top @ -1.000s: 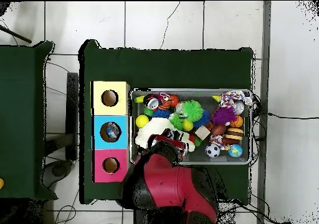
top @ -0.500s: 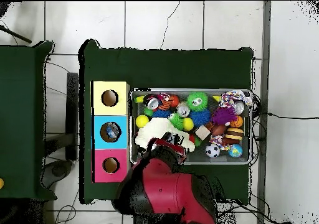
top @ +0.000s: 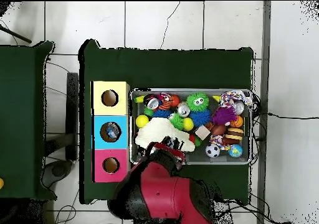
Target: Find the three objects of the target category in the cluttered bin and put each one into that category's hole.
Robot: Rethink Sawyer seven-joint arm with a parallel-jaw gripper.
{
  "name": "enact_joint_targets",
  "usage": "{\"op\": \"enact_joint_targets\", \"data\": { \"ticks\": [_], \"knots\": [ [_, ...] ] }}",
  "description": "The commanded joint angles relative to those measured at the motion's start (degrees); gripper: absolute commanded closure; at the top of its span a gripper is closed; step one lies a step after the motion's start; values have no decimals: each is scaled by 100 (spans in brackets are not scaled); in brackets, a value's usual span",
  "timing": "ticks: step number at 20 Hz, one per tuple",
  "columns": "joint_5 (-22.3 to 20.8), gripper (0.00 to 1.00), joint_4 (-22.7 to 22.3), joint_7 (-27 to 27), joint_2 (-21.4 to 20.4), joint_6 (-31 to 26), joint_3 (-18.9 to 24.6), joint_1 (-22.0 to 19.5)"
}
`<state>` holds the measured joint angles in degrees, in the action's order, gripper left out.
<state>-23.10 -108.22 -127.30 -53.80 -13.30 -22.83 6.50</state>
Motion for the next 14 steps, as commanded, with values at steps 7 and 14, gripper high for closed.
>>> {"op": "enact_joint_targets", "data": {
  "ticks": [7, 14],
  "knots": [
    [437, 100, 108, -1105, 527, -771, -299, 646],
    [834, 100, 343, -1213, 821, -830, -478, 965]
  ]
}}
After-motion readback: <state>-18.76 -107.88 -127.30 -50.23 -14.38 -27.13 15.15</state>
